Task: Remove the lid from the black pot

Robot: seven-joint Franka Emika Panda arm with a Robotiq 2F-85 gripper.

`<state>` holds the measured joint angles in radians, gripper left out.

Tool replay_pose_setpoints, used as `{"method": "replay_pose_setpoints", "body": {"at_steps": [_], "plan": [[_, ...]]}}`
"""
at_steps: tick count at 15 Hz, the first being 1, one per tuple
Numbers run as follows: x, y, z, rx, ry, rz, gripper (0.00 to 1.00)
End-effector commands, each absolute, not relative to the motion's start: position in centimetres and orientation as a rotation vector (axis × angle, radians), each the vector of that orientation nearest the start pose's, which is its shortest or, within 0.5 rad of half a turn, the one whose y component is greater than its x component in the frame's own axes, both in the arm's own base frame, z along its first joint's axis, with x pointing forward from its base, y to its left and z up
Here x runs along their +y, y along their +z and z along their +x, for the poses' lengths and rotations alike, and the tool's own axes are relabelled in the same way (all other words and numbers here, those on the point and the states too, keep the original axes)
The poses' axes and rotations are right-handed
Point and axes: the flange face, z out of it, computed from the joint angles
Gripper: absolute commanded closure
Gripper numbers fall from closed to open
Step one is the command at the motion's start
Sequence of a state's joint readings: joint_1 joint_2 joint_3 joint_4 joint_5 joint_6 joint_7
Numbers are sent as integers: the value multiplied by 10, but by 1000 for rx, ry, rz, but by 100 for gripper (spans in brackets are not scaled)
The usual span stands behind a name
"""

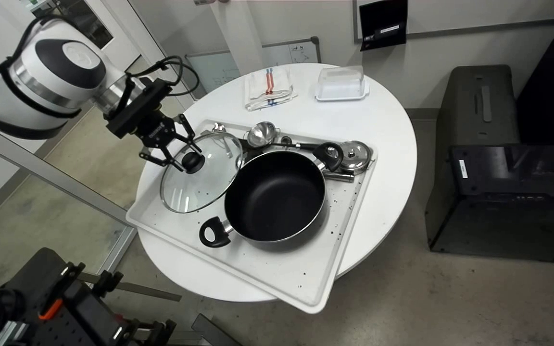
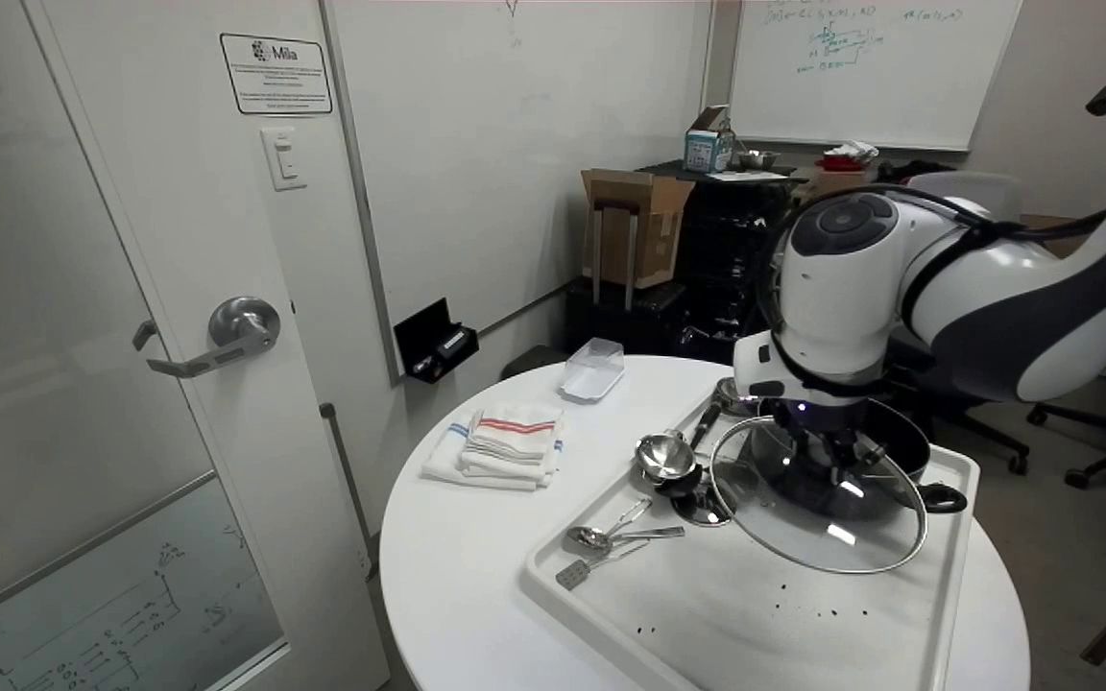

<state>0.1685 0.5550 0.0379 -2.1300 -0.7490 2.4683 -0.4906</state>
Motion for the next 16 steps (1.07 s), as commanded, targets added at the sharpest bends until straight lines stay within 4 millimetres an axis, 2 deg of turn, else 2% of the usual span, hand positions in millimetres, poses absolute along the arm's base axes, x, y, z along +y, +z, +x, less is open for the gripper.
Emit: {"method": "replay_pose_setpoints", "body": {"at_steps": [1, 4, 7, 16], "plan": [[144, 119, 517, -2222, 434, -2691, 74], [159, 104, 510, -2257, 452, -2665, 74], [162, 85, 503, -2289, 481, -2635, 74], [152, 26, 477, -2379, 632, -2515, 74]]}}
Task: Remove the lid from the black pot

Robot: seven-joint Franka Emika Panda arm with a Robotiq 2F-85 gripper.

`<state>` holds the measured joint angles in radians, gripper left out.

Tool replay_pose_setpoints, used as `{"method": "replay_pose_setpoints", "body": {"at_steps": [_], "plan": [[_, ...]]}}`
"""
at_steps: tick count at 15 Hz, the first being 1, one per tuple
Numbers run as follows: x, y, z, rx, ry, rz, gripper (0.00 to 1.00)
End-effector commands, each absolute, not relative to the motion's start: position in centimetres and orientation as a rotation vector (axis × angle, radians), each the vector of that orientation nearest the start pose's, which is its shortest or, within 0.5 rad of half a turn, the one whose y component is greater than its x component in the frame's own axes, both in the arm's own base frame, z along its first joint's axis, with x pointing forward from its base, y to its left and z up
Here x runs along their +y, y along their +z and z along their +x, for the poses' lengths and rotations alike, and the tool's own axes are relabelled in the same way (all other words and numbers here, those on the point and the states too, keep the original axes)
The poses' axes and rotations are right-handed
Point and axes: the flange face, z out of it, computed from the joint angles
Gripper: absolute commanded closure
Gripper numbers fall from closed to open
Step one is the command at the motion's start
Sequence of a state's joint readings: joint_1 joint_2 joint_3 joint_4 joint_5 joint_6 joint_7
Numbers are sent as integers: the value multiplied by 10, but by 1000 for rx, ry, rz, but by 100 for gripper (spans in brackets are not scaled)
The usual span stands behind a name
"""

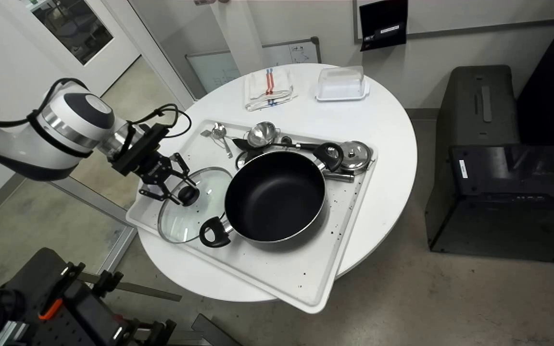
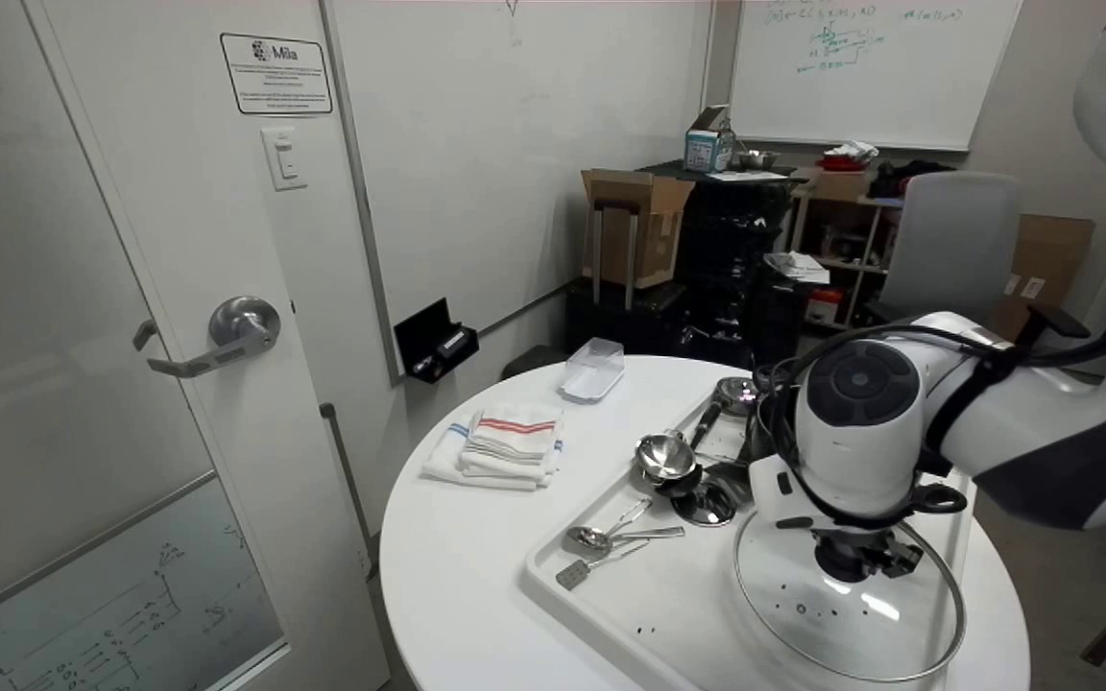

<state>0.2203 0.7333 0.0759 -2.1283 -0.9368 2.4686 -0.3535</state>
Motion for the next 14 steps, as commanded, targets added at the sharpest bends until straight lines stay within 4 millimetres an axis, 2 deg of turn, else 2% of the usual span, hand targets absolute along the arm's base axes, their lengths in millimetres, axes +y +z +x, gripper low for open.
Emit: {"method": "replay_pose_setpoints", "body": {"at_steps": [1, 14], "plan": [[151, 22, 474, -2388, 652, -2500, 74], [153, 13, 472, -2422, 702, -2361, 74]]}}
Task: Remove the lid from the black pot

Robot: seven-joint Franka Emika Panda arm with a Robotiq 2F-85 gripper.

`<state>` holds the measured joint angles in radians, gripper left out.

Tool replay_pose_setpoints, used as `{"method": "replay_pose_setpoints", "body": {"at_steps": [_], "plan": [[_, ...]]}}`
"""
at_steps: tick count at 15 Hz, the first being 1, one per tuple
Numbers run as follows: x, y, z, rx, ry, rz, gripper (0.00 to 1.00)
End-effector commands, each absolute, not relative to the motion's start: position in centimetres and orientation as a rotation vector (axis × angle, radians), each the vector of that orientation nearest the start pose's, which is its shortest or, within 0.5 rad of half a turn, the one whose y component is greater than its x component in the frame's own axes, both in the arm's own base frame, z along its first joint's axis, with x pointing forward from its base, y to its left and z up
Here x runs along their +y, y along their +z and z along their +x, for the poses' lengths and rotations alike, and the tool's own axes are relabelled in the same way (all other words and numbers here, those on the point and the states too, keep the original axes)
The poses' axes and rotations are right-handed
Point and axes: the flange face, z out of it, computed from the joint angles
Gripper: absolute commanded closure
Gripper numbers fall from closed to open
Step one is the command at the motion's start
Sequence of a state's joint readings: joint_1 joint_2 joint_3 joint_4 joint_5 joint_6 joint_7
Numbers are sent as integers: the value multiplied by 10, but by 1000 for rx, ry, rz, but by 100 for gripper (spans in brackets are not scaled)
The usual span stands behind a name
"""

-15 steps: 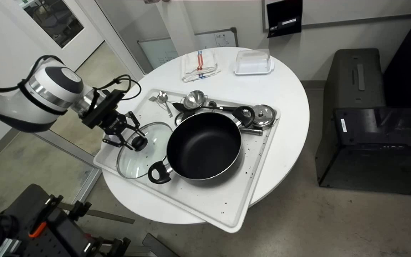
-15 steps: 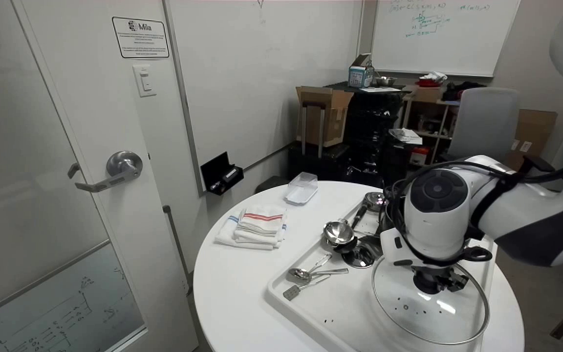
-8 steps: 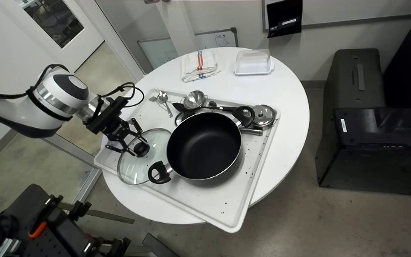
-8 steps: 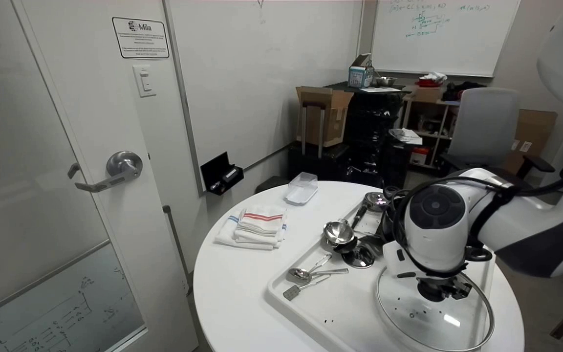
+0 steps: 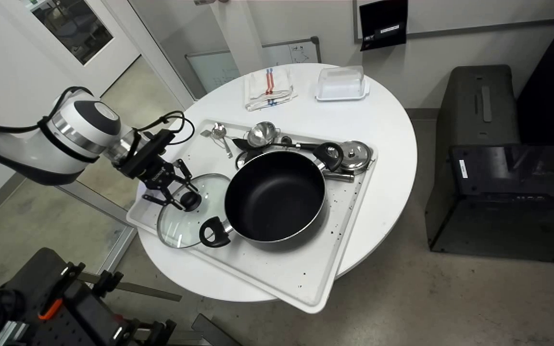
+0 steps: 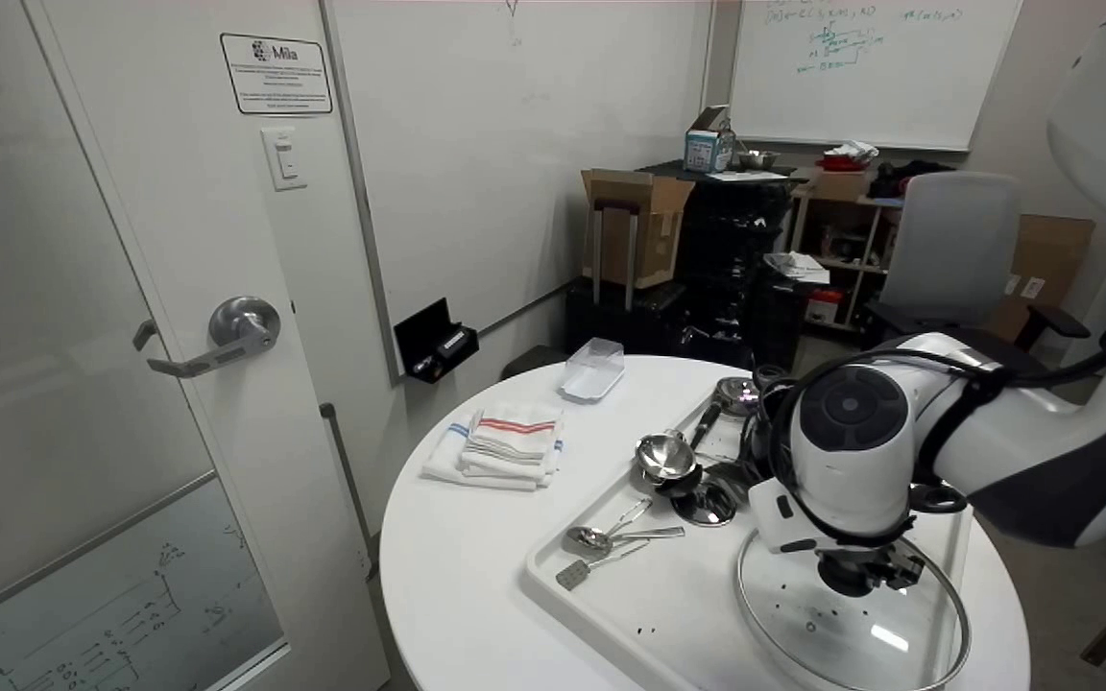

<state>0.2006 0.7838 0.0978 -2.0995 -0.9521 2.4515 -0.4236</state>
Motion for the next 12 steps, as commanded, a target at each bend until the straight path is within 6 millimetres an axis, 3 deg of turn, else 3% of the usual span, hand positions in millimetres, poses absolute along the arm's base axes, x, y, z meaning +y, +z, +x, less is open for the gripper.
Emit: {"method": "replay_pose_setpoints", "body": {"at_steps": [1, 3, 4, 5, 6, 9, 12], "plan": [[153, 13, 471, 1992, -579, 1938, 74], [152, 12, 471, 2004, -592, 1942, 74], [152, 12, 470, 2012, -597, 1942, 57], [152, 11, 470, 2018, -601, 1940, 24], [152, 11, 470, 2025, -605, 1938, 23], [152, 9, 468, 2037, -611, 1933, 3], [154, 8, 468, 2047, -601, 1926, 0]]}}
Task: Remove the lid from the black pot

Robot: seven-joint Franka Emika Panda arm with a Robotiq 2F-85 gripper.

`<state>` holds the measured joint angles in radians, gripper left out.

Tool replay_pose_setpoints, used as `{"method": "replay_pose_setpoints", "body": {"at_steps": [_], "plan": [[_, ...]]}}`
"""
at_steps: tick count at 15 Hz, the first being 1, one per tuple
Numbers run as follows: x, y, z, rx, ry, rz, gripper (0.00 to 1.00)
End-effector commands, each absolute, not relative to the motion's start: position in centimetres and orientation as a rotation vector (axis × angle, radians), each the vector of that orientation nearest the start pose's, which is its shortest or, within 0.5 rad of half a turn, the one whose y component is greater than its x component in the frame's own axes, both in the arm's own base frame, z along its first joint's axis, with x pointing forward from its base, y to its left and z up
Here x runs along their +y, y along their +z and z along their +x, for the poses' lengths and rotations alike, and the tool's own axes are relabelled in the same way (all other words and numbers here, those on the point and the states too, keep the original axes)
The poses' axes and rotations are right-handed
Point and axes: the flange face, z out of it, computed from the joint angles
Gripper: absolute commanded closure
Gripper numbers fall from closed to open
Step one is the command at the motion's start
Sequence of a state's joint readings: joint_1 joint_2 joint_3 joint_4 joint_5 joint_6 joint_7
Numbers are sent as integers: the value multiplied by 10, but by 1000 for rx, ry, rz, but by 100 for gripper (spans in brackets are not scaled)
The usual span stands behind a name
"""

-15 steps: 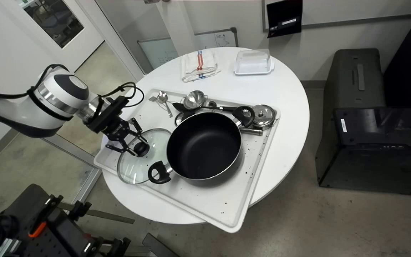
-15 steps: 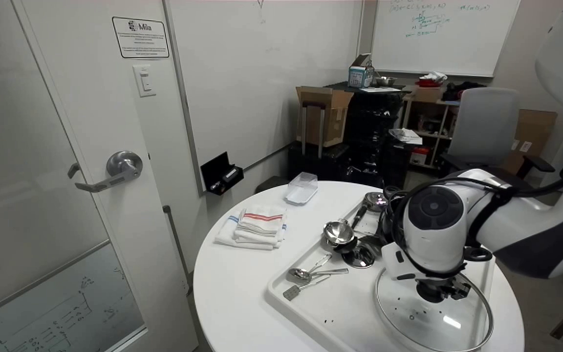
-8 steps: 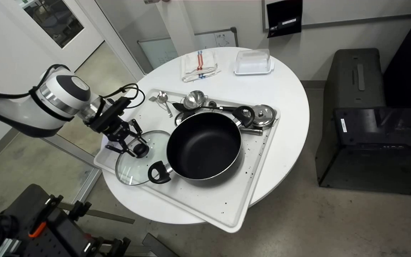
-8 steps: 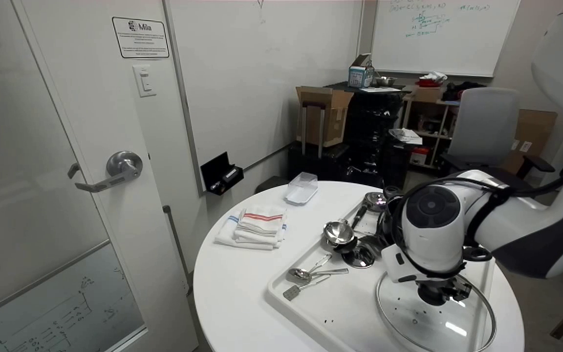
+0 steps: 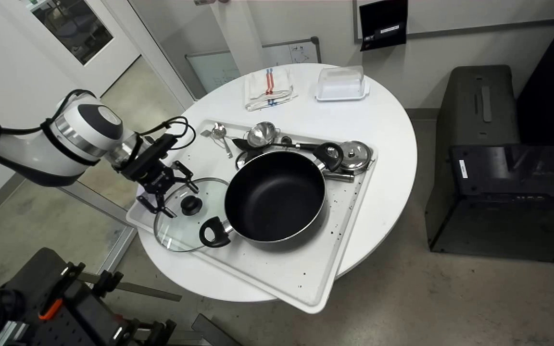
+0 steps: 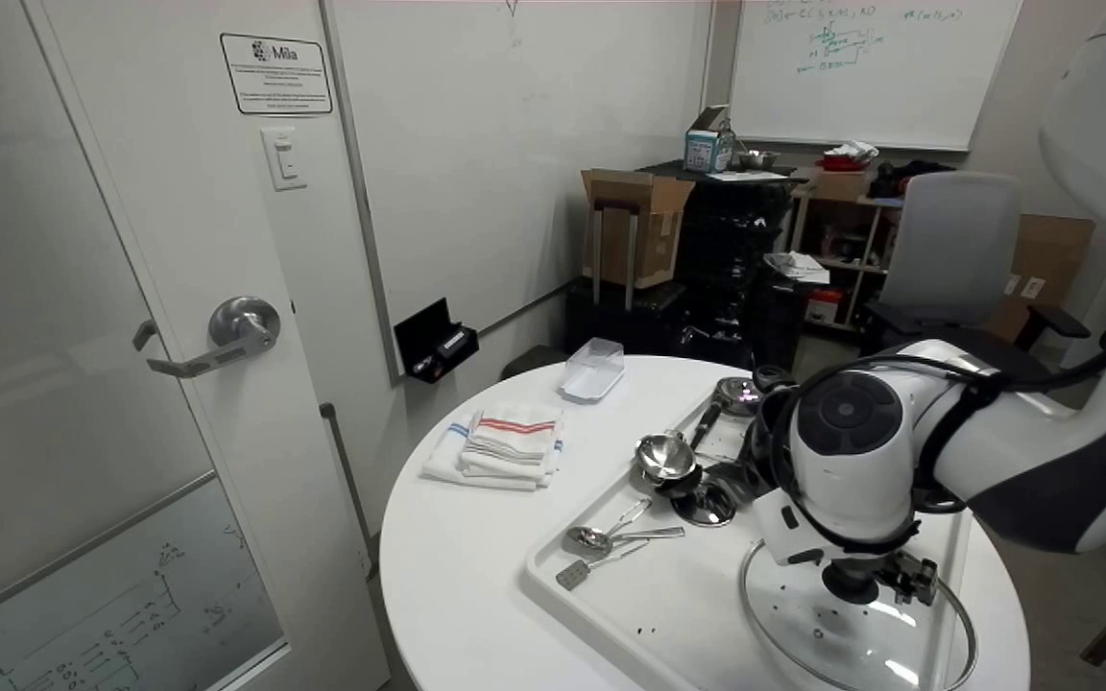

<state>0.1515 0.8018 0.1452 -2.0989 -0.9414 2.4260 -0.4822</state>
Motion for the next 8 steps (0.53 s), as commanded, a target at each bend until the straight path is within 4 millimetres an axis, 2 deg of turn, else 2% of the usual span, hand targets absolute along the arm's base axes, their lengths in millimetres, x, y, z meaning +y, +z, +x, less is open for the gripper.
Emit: {"method": "replay_pose_setpoints", "body": {"at_steps": [1, 2, 3, 4, 8], "plan": [[154, 8, 468, 2049, -599, 1920, 0], [154, 8, 468, 2051, -602, 1916, 0], [151, 36, 464, 2039, -583, 1922, 0], [148, 42, 461, 2039, -580, 1917, 0], [128, 89, 458, 2012, -537, 1940, 0]]}}
